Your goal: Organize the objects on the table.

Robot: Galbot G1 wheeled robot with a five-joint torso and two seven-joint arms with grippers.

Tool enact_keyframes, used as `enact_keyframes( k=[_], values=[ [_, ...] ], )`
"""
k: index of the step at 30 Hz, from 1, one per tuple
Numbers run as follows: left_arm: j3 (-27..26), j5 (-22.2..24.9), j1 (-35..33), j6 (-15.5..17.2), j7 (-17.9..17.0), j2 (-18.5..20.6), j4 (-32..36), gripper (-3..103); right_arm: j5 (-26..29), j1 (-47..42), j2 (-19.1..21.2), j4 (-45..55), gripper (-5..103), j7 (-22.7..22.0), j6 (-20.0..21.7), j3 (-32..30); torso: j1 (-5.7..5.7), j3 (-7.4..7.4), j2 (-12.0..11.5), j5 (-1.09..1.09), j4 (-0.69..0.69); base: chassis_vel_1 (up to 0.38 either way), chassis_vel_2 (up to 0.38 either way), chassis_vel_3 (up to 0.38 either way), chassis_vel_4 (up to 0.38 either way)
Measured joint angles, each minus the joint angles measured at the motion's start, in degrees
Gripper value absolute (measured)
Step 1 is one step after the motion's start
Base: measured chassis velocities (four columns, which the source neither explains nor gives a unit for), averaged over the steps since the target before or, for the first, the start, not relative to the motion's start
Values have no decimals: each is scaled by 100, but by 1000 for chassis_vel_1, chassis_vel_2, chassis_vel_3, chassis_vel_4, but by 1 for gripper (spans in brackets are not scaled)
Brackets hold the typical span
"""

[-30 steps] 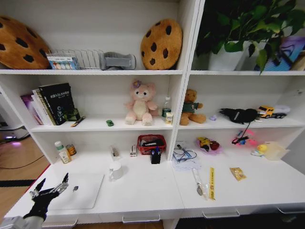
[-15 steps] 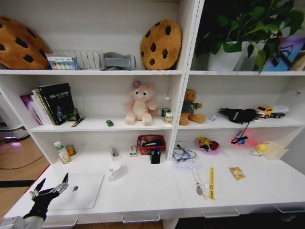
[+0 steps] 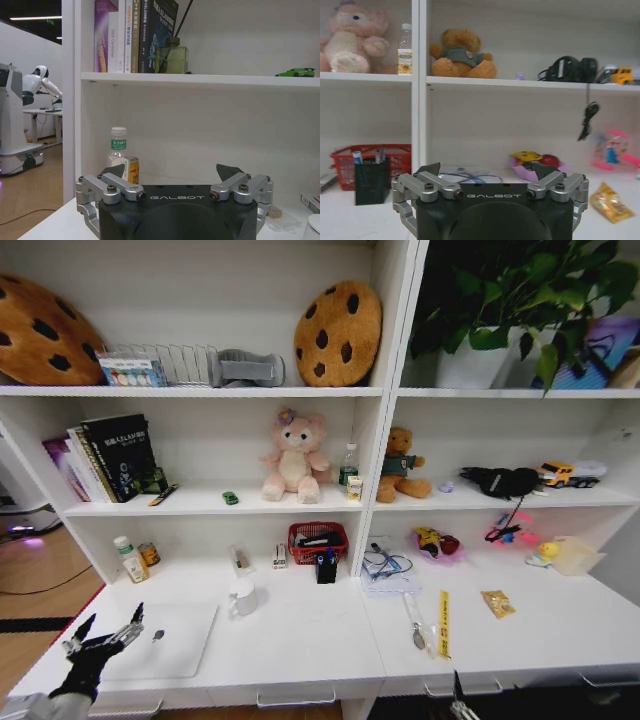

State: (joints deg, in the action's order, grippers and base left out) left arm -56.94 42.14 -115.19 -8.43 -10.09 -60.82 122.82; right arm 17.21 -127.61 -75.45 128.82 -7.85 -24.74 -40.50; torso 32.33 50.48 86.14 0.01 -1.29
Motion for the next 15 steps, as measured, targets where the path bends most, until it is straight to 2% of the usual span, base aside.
enact_keyframes(
  k=[2, 3, 4, 6, 7, 9, 10, 11, 15],
  values=[
    [0, 0, 0, 0, 0, -1, 0, 100, 703, 438, 446, 91, 100, 402, 544, -223, 0, 0, 0, 2, 0, 0, 0, 0, 0],
    [0, 0, -1, 0, 0, 0, 0, 100, 927, 611, 668, 108, 100, 476, 745, -337, 0, 0, 0, 1, -1, 0, 0, 0, 0],
    [0, 0, -1, 0, 0, 0, 0, 100, 927, 611, 668, 108, 100, 476, 745, -337, 0, 0, 0, 1, -1, 0, 0, 0, 0],
    [0, 0, 0, 0, 0, 0, 0, 100, 1341, 948, 1207, 98, 100, 538, 1077, -581, 0, 0, -1, 2, 1, 0, 0, 0, 0],
    [0, 0, 0, 0, 0, 0, 0, 100, 1341, 948, 1207, 98, 100, 538, 1077, -581, 0, 0, -1, 2, 1, 0, 0, 0, 0],
    [0, 0, 0, 0, 0, 0, 0, 100, 1625, 1240, 1678, -13, 100, 572, 1252, -851, 1, 1, -1, 1, 2, 0, 0, 0, 0],
    [0, 0, 0, 0, 0, 0, 0, 100, 1625, 1240, 1678, -13, 100, 572, 1252, -851, 1, 1, -1, 1, 2, 0, 0, 0, 0],
    [0, 0, 0, 0, 1, 0, 0, 100, 1782, 1377, 1893, -105, 100, 594, 1306, -1016, 1, 1, -1, 0, 2, 0, 0, 0, 0],
    [0, 0, 0, 0, 1, 0, 0, 100, 1968, 1573, 2091, -315, 100, 626, 1306, -1229, 0, 1, -1, 0, 0, 0, 0, 0, 0]
  ],
)
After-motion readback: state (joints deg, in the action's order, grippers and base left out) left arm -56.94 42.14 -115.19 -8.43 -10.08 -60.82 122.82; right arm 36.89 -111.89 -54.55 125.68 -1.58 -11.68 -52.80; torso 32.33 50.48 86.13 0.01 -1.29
